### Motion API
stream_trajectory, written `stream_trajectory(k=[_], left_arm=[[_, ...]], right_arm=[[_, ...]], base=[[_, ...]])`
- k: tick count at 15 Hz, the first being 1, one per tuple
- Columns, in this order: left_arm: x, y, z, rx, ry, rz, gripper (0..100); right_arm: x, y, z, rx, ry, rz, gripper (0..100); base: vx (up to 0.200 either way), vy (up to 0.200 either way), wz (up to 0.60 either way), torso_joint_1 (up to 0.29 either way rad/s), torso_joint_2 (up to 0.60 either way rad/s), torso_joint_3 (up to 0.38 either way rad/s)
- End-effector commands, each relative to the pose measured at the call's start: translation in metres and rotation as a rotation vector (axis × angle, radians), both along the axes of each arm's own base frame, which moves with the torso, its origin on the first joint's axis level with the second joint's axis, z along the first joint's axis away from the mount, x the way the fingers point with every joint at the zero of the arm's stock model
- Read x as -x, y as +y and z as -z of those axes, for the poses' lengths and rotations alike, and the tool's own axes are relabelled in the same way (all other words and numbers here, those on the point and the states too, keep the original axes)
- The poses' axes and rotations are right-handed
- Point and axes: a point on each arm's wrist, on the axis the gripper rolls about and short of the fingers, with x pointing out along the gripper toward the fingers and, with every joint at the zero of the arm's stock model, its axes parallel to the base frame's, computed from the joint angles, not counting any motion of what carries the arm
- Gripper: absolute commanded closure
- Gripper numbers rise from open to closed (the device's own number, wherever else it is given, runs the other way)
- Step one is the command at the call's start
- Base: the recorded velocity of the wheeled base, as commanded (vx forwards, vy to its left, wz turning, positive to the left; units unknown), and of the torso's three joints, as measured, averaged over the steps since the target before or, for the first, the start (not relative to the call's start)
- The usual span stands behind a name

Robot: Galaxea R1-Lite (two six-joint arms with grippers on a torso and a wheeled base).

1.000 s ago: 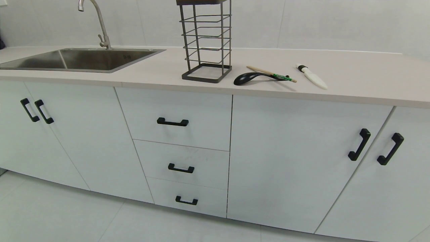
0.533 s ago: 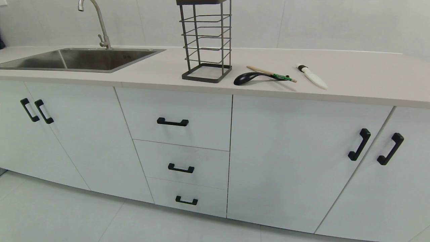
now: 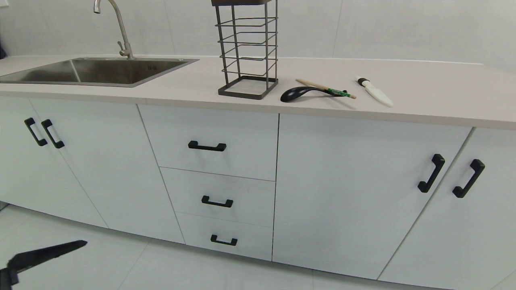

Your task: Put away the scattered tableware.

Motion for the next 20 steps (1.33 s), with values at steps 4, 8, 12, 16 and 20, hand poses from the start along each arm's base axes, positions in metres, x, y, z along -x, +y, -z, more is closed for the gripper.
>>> stream_trajectory(k=[4, 8, 12, 16, 20], left_arm=[[-0.021, -0.009, 0.035, -0.237, 0.206, 0.077, 0], [-0.076, -0.025, 0.033, -0.366, 0.171, 0.184, 0], [-0.112, -0.044, 0.041, -0.446, 0.126, 0.299, 0], [-0.117, -0.046, 0.044, -0.456, 0.137, 0.295, 0], [-0.131, -0.054, 0.046, -0.478, 0.133, 0.292, 0]], right_arm=[[0.0, 0.0, 0.0, 0.0, 0.002, -0.001, 100], [0.0, 0.0, 0.0, 0.0, 0.003, -0.001, 100], [0.0, 0.0, 0.0, 0.0, 0.002, -0.001, 100], [0.0, 0.0, 0.0, 0.0, 0.002, -0.001, 100], [0.0, 0.0, 0.0, 0.0, 0.002, -0.001, 100]], base=[[0.0, 0.0, 0.0, 0.0, 0.0, 0.0], [0.0, 0.0, 0.0, 0.0, 0.0, 0.0], [0.0, 0.0, 0.0, 0.0, 0.0, 0.0], [0.0, 0.0, 0.0, 0.0, 0.0, 0.0], [0.0, 0.0, 0.0, 0.0, 0.0, 0.0]])
